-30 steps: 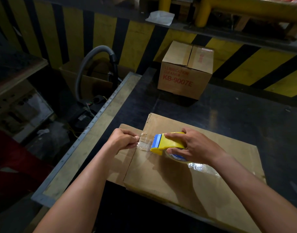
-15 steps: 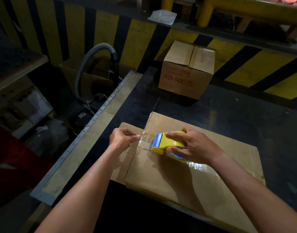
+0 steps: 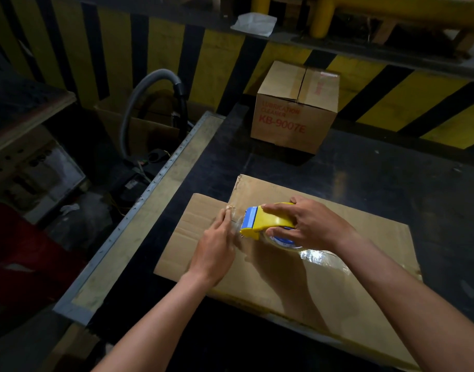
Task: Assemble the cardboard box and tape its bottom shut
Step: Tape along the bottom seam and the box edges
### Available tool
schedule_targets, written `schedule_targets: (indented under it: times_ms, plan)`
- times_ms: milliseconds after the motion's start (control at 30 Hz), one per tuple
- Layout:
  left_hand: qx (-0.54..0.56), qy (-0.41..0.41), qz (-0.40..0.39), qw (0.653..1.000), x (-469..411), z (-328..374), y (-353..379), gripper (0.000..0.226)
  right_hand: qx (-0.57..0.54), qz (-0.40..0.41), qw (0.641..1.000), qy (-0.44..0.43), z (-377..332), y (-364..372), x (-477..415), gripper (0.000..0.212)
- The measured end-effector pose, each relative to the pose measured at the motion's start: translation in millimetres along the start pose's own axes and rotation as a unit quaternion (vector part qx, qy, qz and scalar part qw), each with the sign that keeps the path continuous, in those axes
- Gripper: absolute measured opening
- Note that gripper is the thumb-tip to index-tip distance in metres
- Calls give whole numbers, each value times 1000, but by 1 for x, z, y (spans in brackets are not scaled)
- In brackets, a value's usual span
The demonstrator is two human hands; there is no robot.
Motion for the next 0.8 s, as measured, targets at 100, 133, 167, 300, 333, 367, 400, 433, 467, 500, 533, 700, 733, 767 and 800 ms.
schedule_targets:
  times_ms: [100, 133, 167, 300, 333, 367, 400, 433, 467, 500, 533, 700, 733, 767, 800]
  plan:
    - [-73, 28, -52, 996, 6, -3, 9, 58, 17, 1, 1000, -13, -1, 0, -1, 67]
    - [-80, 33, -65, 994, 5, -5, 10, 59, 20, 1, 1000, -16, -1, 0, -2, 68]
    - [-80, 37, -74, 993, 5, -6, 10, 60, 18, -1, 1000, -17, -1, 0, -2, 68]
    - [-77, 32, -94, 992, 5, -8, 10, 61, -11, -17, 1000, 7, 3, -4, -5, 70]
    - [-83, 33, -93, 992, 6, -8, 9, 61, -15, -22, 1000, 10, 4, -4, -4, 72]
    - [-91, 35, -93, 991, 6, -7, 9, 61, -15, -26, 999, 8, 5, -4, -4, 73]
    - [-98, 37, -94, 990, 6, -6, 9, 61, -14, -29, 999, 4, 6, -4, -3, 73]
    - [-104, 38, -96, 989, 6, -6, 9, 60, -14, -31, 999, 1, 6, -5, -1, 72]
    - [-111, 39, -97, 988, 6, -5, 8, 60, -15, -32, 999, 0, 8, -6, 0, 70]
    - [-120, 41, -98, 987, 6, -4, 7, 59, -15, -33, 999, 0, 10, -8, 2, 68]
    - [-131, 44, -100, 985, 6, -4, 7, 59, -15, -35, 999, 1, 13, -10, 4, 67]
    - [-166, 52, -106, 979, 7, -4, 9, 60, -3, -27, 1000, -4, 27, -22, 29, 68]
    - [-169, 53, -105, 979, 8, -3, 9, 60, 0, -21, 1000, -8, 26, -23, 33, 68]
    - [-173, 54, -106, 978, 8, -3, 9, 60, 5, -16, 1000, -12, 24, -22, 36, 68]
    - [-180, 55, -107, 976, 8, -3, 10, 61, 13, -13, 1000, -15, 23, -20, 38, 68]
Point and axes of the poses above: each hand's wrist, its own x-axis away from the middle knuckle, its own y-axis out of the palm, z = x × y, the point moved 4 cm from there along -x, towards the middle knuckle, and after that the axes turned 14 degrees about z, right-handed, at the moved point
